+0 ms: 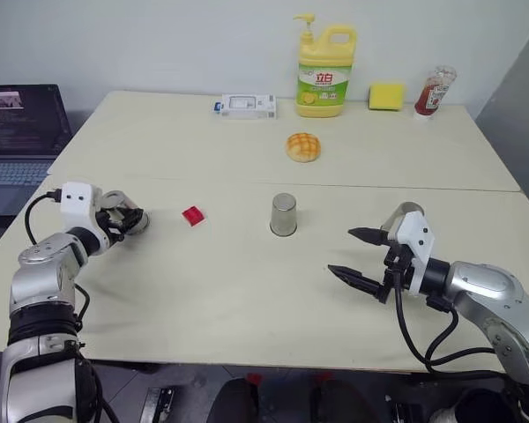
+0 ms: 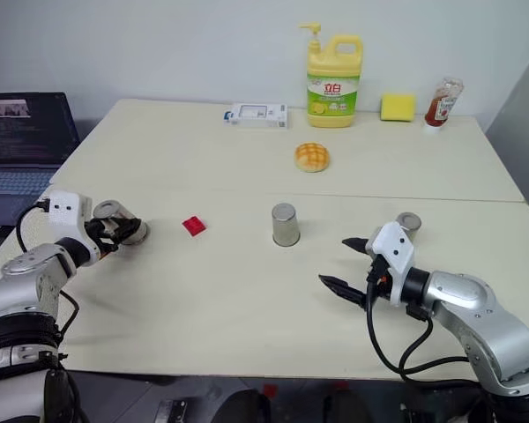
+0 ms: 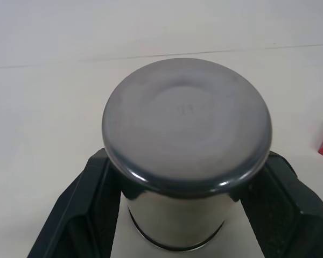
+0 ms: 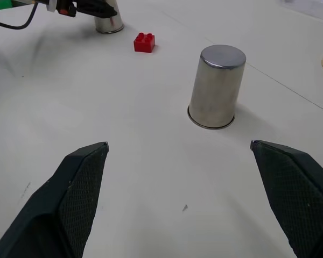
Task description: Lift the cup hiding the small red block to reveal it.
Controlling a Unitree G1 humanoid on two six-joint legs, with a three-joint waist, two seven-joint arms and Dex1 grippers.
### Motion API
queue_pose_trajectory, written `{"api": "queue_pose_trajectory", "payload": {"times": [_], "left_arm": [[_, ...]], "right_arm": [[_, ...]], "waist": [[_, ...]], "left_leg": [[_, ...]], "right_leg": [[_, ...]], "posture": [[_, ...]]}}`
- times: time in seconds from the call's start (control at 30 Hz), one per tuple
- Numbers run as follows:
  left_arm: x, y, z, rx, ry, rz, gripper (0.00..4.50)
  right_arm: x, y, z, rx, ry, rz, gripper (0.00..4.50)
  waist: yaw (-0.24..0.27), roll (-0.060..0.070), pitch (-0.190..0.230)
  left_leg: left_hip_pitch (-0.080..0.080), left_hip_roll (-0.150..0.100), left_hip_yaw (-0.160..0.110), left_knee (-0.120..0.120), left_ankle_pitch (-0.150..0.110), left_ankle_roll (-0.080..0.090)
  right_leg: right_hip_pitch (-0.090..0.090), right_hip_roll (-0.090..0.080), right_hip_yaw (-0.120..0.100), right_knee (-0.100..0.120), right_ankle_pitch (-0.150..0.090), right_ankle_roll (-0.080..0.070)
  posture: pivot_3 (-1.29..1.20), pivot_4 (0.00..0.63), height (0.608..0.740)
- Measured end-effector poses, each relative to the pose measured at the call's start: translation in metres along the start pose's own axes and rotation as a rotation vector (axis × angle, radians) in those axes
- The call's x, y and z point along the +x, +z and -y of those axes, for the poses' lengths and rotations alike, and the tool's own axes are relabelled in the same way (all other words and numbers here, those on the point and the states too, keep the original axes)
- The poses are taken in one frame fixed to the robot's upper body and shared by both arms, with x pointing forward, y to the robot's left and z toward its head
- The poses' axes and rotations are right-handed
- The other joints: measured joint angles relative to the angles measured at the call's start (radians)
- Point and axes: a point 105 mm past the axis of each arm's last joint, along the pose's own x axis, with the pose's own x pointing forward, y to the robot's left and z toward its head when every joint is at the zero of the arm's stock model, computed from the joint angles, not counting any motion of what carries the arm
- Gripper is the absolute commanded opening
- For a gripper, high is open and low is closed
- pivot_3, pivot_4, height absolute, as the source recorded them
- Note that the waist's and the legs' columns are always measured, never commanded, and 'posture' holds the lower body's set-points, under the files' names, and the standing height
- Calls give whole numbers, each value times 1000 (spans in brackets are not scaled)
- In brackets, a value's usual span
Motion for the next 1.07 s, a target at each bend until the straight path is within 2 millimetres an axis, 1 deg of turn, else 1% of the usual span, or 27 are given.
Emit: {"api": "queue_pose_trajectory", "payload": {"times": [0.1,0.13,0.27,0.37,0.43,0.5,0.57,0.67,0.7,0.77,0.83,0.9,0.97,1.07], "left_arm": [[2,1,-2,-7,5,3,4370],[2,1,-2,-8,4,4,4483],[3,4,-2,-12,2,18,4483],[-5,13,-1,24,4,69,4483],[-14,25,-2,53,11,125,4483],[-25,41,-1,73,15,196,4483],[-36,52,2,120,11,229,4483],[-57,56,12,254,-50,178,4483],[-61,57,14,278,-66,165,4483],[-71,54,22,334,-132,102,4483],[-81,44,32,352,-229,35,4483],[-90,29,41,334,-321,-29,4483],[-96,19,48,311,-372,-66,4483],[-102,16,52,308,-399,-75,4483]], "right_arm": [[0,0,0,0,0,-1,4500],[0,0,0,0,0,-1,4500],[0,-1,0,2,-1,-5,4500],[-1,-2,0,8,-10,-1,4500],[-1,0,1,14,-27,13,4500],[-1,1,3,11,-40,26,4500],[-3,3,3,-3,-49,42,4500],[-9,-3,2,-11,-44,19,4500],[-12,-5,2,-14,-43,8,4500],[-18,-4,5,-32,-31,-9,4500],[-25,-2,11,-45,-28,-22,4500],[-31,-1,15,-39,-16,-24,4500],[-36,1,17,-43,-15,-23,4500],[-40,0,20,-45,-30,-26,4500]], "waist": [[3,0,0],[3,0,0],[6,0,0],[4,0,0],[4,0,0],[5,0,0],[5,0,0],[3,0,0],[4,0,0],[4,1,0],[4,1,0],[4,1,1],[4,1,1],[5,1,1]], "left_leg": [[0,0,0,0,0,0],[0,0,0,0,0,0],[0,0,0,0,0,0],[0,0,0,0,1,-1],[0,0,0,0,1,-1],[0,1,0,0,1,-1],[1,0,0,0,1,-1],[1,0,1,0,1,-1],[1,0,1,0,1,-1],[2,0,1,0,1,-1],[4,0,1,-1,0,1],[6,1,1,-2,-1,3],[6,1,0,-2,-1,3],[7,0,1,-2,-1,4]], "right_leg": [[-1,0,0,2,0,0],[-1,0,0,2,0,0],[-1,0,0,4,0,0],[-2,0,1,4,0,0],[-2,0,1,4,0,0],[-1,0,1,4,0,0],[-1,0,1,4,0,0],[-1,0,1,3,0,0],[-1,0,1,3,0,0],[0,0,1,4,0,0],[1,0,2,4,0,0],[2,0,2,5,0,0],[2,0,2,6,0,0],[2,0,2,6,0,0]], "posture": [[0,150,740],[0,150,740],[0,150,740],[0,150,740],[0,150,740],[0,150,740],[0,150,740],[0,150,740],[0,150,740],[0,150,740],[0,150,740],[0,150,740],[0,150,740],[0,150,740]]}}
